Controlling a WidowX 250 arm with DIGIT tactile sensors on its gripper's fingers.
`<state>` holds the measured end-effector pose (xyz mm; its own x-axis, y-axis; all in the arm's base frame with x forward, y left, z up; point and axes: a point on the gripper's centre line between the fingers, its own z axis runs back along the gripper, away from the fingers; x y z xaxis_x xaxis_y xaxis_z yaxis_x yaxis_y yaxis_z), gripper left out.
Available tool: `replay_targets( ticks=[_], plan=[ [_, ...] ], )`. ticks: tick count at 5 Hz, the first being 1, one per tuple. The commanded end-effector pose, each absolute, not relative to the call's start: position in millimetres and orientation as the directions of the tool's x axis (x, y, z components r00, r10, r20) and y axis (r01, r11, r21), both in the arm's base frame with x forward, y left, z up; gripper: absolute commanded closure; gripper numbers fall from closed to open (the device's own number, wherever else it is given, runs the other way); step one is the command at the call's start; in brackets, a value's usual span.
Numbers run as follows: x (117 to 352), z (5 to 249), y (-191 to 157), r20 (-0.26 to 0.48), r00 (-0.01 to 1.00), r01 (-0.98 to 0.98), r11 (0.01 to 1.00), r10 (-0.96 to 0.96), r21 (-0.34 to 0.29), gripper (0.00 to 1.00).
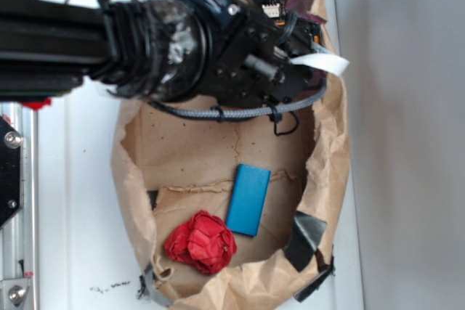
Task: Grab the pink bunny.
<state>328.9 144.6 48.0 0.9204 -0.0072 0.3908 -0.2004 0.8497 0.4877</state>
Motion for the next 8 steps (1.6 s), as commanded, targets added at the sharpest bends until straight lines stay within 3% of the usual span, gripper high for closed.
replay_targets(
  ticks=[1, 3, 4, 6, 8],
  plan=[
    [329, 63, 157, 0.424, 0.906, -0.224, 0.849, 0.0, 0.478, 1.0],
    [328, 64, 157, 0.423, 0.906, -0.226, 0.855, 0.008, 0.467, 1.0],
    [320, 78, 149, 0.43, 0.903, -0.207, 0.887, 0.01, 0.414, 1.0],
    [301, 136, 117, 0.486, 0.874, -0.131, 0.967, 0.007, 0.221, 1.0],
    [301, 153, 114, 0.508, 0.861, -0.127, 0.977, 0.025, 0.168, 1.0]
  ],
)
